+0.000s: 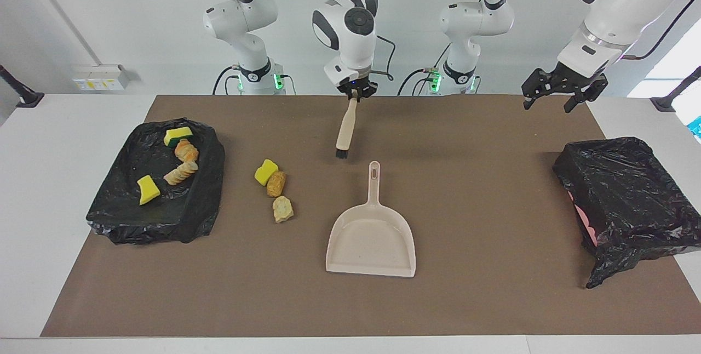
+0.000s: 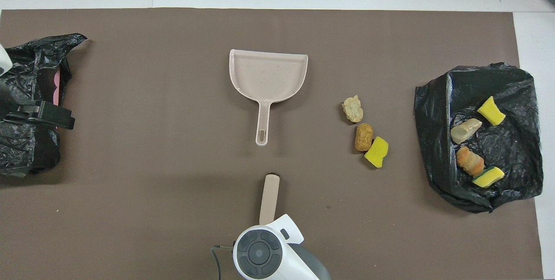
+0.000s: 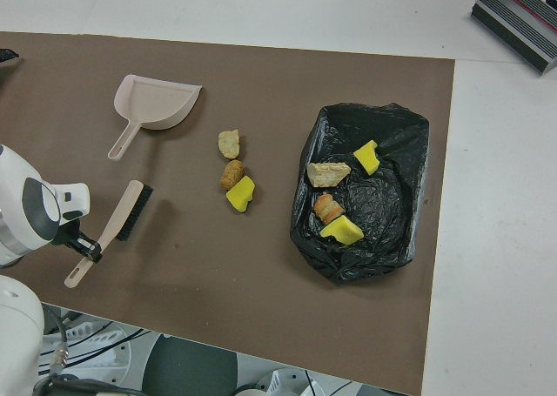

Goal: Sweep and dump trash in bin

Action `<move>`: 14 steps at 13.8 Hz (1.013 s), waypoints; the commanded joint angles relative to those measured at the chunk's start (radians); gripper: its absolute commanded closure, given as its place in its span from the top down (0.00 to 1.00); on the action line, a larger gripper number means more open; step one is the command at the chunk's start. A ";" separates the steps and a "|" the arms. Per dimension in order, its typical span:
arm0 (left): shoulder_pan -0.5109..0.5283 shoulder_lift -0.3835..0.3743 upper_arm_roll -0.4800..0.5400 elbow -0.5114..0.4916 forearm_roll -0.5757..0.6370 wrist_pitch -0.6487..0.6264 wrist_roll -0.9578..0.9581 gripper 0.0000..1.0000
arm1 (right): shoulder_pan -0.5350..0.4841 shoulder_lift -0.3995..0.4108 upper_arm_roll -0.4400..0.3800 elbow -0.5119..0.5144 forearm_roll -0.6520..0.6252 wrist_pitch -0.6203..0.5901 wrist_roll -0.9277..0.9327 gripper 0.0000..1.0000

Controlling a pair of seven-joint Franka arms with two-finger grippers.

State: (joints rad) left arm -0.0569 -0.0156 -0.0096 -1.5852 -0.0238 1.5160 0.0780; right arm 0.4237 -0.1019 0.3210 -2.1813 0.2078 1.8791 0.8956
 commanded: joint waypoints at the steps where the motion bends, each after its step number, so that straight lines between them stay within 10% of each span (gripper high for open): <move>1: 0.003 -0.004 -0.001 -0.002 0.015 0.000 0.011 1.00 | -0.100 -0.084 0.007 -0.015 -0.063 -0.092 -0.102 0.00; 14: -0.381 0.100 -0.036 -0.058 -0.005 0.265 -0.259 1.00 | -0.463 -0.045 0.010 -0.044 -0.408 -0.124 -0.673 0.00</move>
State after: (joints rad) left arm -0.3885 0.0395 -0.0636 -1.6348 -0.0262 1.7323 -0.1499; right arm 0.0142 -0.1523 0.3171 -2.2160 -0.1398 1.7490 0.2962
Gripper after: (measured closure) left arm 0.000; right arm 0.731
